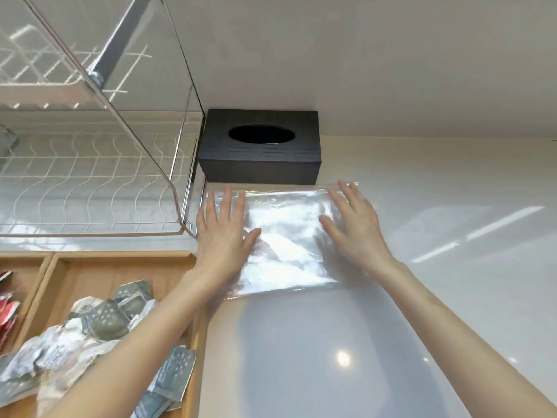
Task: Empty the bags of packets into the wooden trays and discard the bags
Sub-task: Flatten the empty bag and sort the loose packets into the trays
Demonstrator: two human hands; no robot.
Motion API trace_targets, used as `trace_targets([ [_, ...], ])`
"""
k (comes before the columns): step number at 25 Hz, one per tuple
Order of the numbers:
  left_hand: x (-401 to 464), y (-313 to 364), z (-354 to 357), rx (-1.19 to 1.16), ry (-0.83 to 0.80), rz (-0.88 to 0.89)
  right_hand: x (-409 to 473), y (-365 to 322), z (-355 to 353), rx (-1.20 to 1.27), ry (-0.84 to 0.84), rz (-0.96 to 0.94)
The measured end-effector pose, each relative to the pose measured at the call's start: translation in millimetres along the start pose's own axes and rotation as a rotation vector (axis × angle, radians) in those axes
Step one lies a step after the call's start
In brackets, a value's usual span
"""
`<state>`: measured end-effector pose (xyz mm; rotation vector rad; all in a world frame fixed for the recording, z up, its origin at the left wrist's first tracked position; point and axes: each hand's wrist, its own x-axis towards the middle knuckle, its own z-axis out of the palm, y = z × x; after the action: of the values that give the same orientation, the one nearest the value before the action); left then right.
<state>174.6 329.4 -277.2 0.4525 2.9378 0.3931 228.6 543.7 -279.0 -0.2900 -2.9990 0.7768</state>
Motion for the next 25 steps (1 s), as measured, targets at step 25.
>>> trace_targets([
  [25,-225.2,-62.1,-65.3,-0.139,0.214,-0.022,-206.1,-131.1,11.7,0.101,-0.121,-0.219],
])
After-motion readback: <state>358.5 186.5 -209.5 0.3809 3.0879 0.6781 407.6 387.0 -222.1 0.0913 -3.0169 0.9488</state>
